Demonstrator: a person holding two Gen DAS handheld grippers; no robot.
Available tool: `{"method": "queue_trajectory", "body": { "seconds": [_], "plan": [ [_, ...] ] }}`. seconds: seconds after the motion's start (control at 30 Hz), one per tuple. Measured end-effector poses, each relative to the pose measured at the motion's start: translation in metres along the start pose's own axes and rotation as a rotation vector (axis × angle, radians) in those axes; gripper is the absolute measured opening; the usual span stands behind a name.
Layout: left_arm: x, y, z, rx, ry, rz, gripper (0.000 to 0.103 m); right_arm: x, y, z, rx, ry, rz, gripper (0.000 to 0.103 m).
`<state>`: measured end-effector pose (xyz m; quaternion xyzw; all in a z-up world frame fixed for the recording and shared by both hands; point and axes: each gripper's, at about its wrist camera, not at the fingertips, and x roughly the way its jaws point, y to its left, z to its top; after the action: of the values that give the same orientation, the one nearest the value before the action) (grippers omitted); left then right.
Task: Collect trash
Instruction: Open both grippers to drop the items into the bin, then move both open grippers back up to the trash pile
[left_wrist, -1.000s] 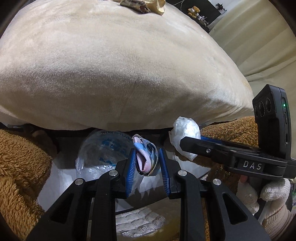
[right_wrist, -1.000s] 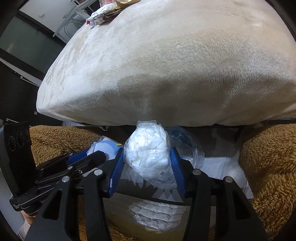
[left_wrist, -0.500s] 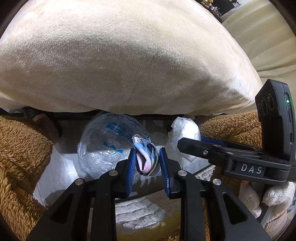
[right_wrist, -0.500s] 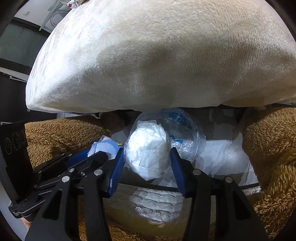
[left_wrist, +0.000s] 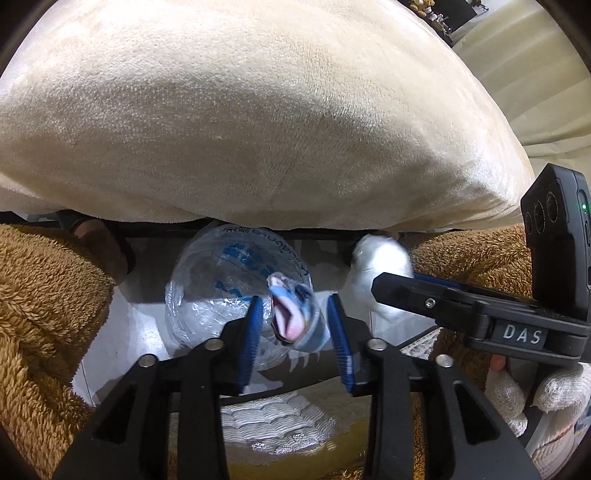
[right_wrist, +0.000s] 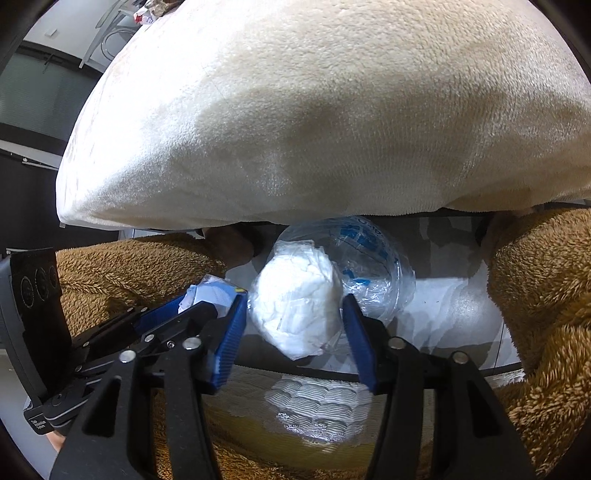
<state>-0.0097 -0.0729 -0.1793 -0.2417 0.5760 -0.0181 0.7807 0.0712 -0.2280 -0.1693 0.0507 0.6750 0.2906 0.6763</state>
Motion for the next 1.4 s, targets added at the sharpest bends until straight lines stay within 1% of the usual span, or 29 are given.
{"method": "queue_trajectory", "body": {
  "seconds": [0.03, 0.27, 0.4, 0.53, 0.7, 0.8, 0.93, 1.1, 1.3, 1.4],
  "plan": [
    [0.0, 0.0, 0.0, -0.003, -0.002, 0.005, 0.045, -0.001, -0.001, 0.0, 0.004, -0.003, 0.0, 0.063],
    [-0.003, 0.004, 0.001, -0.018, -0.012, -0.003, 0.045, -0.003, 0.0, 0.0, -0.002, -0.017, -0.008, 0.063],
    [-0.008, 0.006, 0.001, -0.023, -0.026, -0.023, 0.045, -0.01, 0.0, -0.001, -0.009, -0.04, 0.002, 0.063],
    [-0.02, 0.007, 0.001, -0.015, -0.067, -0.063, 0.045, -0.024, 0.001, -0.006, -0.038, -0.092, 0.03, 0.063],
    [-0.041, 0.008, 0.002, -0.001, -0.144, -0.11, 0.045, -0.046, 0.006, -0.008, -0.093, -0.171, 0.074, 0.063],
    [-0.055, 0.012, 0.004, 0.007, -0.194, -0.129, 0.045, -0.064, 0.015, -0.01, -0.159, -0.249, 0.049, 0.063],
    [-0.073, 0.011, 0.011, 0.027, -0.259, -0.137, 0.045, -0.086, 0.023, -0.007, -0.229, -0.329, 0.061, 0.063],
    [-0.096, 0.007, 0.026, 0.09, -0.342, -0.115, 0.045, -0.106, 0.026, 0.006, -0.275, -0.41, 0.064, 0.063],
    [-0.116, 0.011, 0.054, 0.124, -0.408, -0.101, 0.045, -0.12, 0.034, 0.037, -0.311, -0.463, 0.057, 0.063],
    [-0.124, 0.014, 0.071, 0.141, -0.435, -0.079, 0.045, -0.121, 0.038, 0.056, -0.319, -0.466, 0.06, 0.063]
  ]
}}
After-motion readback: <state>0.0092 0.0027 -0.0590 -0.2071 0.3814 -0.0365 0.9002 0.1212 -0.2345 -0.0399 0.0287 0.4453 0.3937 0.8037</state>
